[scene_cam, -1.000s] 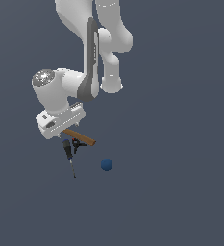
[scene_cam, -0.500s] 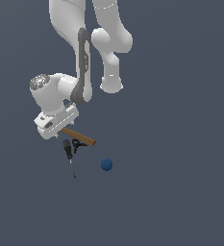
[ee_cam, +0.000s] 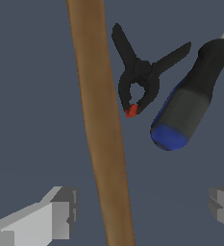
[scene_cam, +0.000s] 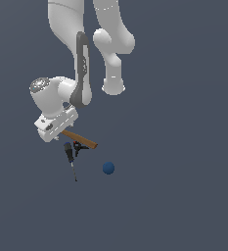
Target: Pick up a designated object from a clutter of objects.
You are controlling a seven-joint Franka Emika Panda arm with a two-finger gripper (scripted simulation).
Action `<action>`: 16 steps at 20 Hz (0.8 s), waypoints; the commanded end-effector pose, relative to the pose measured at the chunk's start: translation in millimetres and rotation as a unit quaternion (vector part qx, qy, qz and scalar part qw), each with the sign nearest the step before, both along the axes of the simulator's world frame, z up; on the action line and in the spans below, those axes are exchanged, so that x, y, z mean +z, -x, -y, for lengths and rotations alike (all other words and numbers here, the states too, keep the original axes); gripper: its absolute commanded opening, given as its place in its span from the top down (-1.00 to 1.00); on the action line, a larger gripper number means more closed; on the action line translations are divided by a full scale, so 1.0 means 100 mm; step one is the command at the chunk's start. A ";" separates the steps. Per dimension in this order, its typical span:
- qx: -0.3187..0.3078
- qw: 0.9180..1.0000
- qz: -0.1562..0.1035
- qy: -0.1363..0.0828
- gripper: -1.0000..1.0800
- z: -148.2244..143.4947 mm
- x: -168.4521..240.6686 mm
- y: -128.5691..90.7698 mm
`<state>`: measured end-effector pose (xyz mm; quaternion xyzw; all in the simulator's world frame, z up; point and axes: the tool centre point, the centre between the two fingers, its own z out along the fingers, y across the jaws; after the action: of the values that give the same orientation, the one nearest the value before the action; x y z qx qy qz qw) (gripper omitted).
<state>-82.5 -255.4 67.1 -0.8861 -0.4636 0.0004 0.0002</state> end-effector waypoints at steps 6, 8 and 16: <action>0.000 1.000 0.000 0.000 -0.92 0.00 -0.07 0.00; 0.001 1.000 0.000 0.000 -0.92 0.00 -0.14 0.00; 0.002 1.000 0.000 0.000 -0.92 0.00 -0.46 0.01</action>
<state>-83.7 -255.0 25.2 -0.8852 -0.4651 0.0004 0.0005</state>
